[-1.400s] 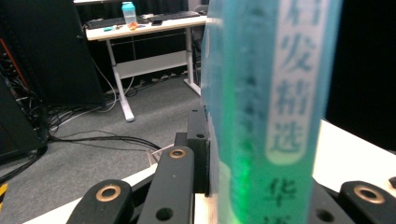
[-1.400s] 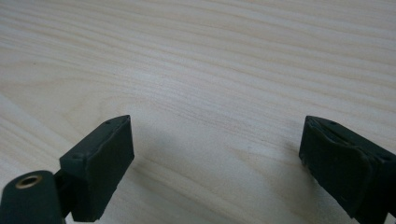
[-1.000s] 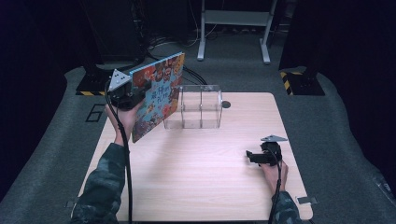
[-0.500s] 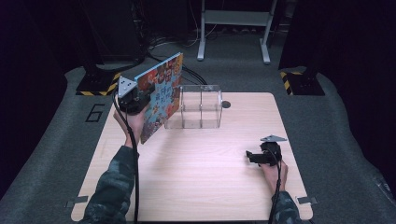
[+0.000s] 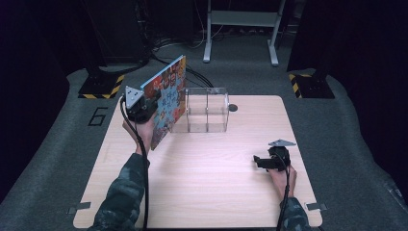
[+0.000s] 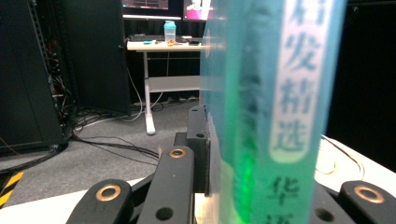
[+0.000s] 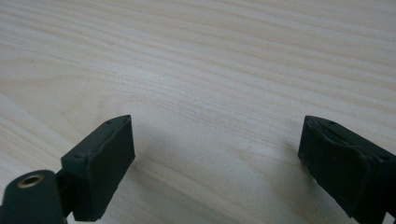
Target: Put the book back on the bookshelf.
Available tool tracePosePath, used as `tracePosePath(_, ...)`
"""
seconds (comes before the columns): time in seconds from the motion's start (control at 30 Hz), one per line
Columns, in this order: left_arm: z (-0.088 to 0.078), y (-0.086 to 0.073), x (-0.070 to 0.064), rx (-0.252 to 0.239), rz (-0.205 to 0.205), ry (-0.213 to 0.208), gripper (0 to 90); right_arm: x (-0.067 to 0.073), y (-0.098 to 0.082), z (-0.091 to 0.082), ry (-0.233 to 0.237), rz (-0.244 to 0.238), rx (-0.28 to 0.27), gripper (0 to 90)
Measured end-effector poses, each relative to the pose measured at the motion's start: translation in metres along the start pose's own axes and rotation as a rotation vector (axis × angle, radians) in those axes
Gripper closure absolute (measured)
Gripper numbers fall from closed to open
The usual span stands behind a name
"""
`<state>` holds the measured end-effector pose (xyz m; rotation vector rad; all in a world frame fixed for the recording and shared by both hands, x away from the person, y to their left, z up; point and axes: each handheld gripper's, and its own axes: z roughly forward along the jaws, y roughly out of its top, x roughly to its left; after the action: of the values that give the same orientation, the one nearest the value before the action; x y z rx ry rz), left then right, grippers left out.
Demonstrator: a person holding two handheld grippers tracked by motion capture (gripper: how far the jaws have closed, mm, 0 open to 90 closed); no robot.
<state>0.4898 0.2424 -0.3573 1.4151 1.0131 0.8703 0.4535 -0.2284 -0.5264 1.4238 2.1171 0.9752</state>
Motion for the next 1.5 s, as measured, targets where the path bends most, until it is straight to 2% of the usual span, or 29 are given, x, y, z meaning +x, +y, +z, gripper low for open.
tracePosePath(0.27, 0.0, -0.015, -0.002, -0.042, -0.038, 0.019, 81.1, 0.001, 0.0, 0.0, 0.003, 0.005, 0.0, 10.0)
tracePosePath(0.47, 0.0, -0.021, 0.0, -0.065, -0.045, 0.025, 81.0, 0.001, 0.0, 0.0, 0.002, 0.002, -0.001, 10.2)
tracePosePath(0.77, 0.001, -0.039, 0.005, -0.105, -0.086, 0.018, 81.0, 0.002, -0.001, 0.001, -0.011, 0.005, -0.01, 10.7)
tracePosePath(0.83, 0.002, -0.042, 0.006, -0.095, -0.085, 0.019, 80.9, 0.002, -0.001, 0.0, -0.011, 0.004, -0.011, 10.8)
tracePosePath(0.93, 0.0, -0.047, 0.009, -0.111, -0.111, 0.021, 80.9, 0.002, -0.001, 0.0, -0.01, 0.005, -0.01, 10.8)
tracePosePath(1.07, -0.001, -0.051, 0.011, -0.114, -0.125, 0.03, 80.8, 0.003, -0.001, 0.0, -0.01, 0.003, -0.009, 10.8)
tracePosePath(1.3, -0.008, -0.059, 0.015, -0.077, -0.136, 0.025, 80.4, 0.002, -0.001, 0.0, -0.002, -0.008, -0.001, 10.8)
tracePosePath(1.37, -0.011, -0.063, 0.018, -0.063, -0.151, 0.018, 80.2, 0.002, -0.001, 0.0, -0.003, -0.008, 0.001, 10.9)
tracePosePath(1.5, -0.013, -0.062, 0.018, -0.051, -0.145, 0.01, 79.9, 0.003, -0.001, -0.001, -0.005, -0.008, 0.004, 11.0)
